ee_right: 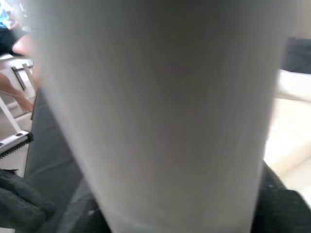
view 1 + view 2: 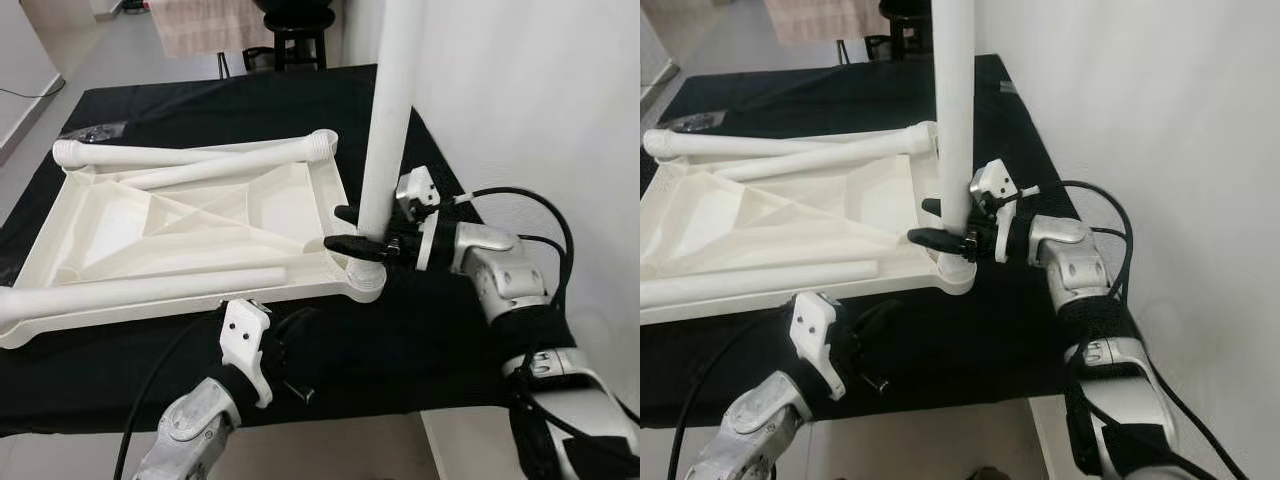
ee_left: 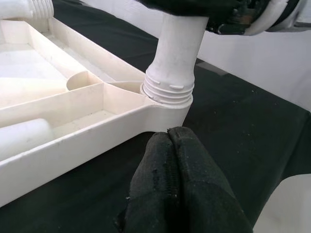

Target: Building children table

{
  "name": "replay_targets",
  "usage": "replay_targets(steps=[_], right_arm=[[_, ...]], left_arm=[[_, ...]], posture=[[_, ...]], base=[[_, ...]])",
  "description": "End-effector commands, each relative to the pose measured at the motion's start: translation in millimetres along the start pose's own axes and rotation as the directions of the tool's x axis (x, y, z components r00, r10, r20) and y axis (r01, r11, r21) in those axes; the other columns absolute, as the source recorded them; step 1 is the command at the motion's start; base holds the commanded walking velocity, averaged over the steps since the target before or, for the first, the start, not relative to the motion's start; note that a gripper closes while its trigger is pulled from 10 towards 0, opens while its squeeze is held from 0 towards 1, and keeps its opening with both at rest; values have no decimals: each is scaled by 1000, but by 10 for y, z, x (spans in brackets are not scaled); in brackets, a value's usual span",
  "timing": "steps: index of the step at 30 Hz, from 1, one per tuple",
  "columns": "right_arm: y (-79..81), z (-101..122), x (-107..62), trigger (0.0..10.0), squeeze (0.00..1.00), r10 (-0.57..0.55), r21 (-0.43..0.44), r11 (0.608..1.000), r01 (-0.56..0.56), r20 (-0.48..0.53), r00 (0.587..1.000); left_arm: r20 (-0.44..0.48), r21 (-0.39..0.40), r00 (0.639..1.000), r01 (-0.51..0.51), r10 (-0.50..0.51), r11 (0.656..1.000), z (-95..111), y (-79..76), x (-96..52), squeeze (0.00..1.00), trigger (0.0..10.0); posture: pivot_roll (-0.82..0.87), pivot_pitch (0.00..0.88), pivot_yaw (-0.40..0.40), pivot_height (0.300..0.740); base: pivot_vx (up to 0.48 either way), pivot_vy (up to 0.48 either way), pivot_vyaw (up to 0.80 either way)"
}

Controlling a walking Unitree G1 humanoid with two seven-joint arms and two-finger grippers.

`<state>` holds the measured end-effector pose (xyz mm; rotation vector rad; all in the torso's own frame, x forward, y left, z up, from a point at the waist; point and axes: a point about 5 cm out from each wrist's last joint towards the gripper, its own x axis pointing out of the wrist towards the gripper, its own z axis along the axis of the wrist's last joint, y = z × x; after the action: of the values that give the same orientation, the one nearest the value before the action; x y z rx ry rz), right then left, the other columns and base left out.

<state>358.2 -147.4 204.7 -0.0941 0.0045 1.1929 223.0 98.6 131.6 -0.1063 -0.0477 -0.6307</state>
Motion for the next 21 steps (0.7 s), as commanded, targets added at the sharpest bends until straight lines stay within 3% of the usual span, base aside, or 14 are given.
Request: replay_targets(steps=[1,10,11,12,13,14,15,16,19,21], right_arm=[[33,-79,5,0,0,17,23,1000,-17,-3,1000],[111,-345,-86,0,0,-158,-9,987,158,-46,986],[121,-388,-70,0,0,-215,-1,976,216,-63,974],[323,-574,69,0,0,-437,74,892,445,-107,893],[476,-678,87,0,0,-599,116,778,618,-159,784],[614,-668,138,0,0,-670,97,721,686,-157,726],[614,-668,138,0,0,-670,97,721,686,-157,726],[635,-629,164,0,0,-701,76,696,714,-146,699],[572,-586,216,0,0,-683,53,720,692,-126,720],[510,-572,252,0,0,-688,77,711,699,-129,714]], left_arm=[[-13,-1,1000,-10,10,1000,-41,-2,-27,0,10000],[-13,-2,1000,-9,9,1000,-29,-4,-46,0,10000],[-13,-2,1000,-9,9,1000,-28,-1,-49,0,10000],[-14,-1,1000,-8,8,1000,-20,10,-56,0,10000],[-14,-1,1000,-7,7,1000,-15,19,-60,0,10000],[-16,0,1000,-7,7,1000,-15,34,-62,0,10000],[-16,0,1000,-7,7,1000,-15,34,-62,0,10000],[-17,0,1000,-6,6,1000,-16,45,-60,0,10000],[-19,0,1000,-4,4,1000,-22,55,-51,0,10000],[-19,4,1000,-10,11,1000,-22,67,-49,0,10000]], posture=[[20,105,-17,740],[12,120,-14,740],[13,124,-13,740],[5,138,-2,740],[5,138,-2,740],[-8,133,13,740],[-8,133,13,740],[-16,127,17,740],[0,124,7,740],[0,121,6,740]], base=[[0,0,0],[0,0,0],[0,0,0],[0,0,0],[0,0,0],[0,0,0],[0,0,0],[0,0,0],[0,0,0],[0,0,0]])
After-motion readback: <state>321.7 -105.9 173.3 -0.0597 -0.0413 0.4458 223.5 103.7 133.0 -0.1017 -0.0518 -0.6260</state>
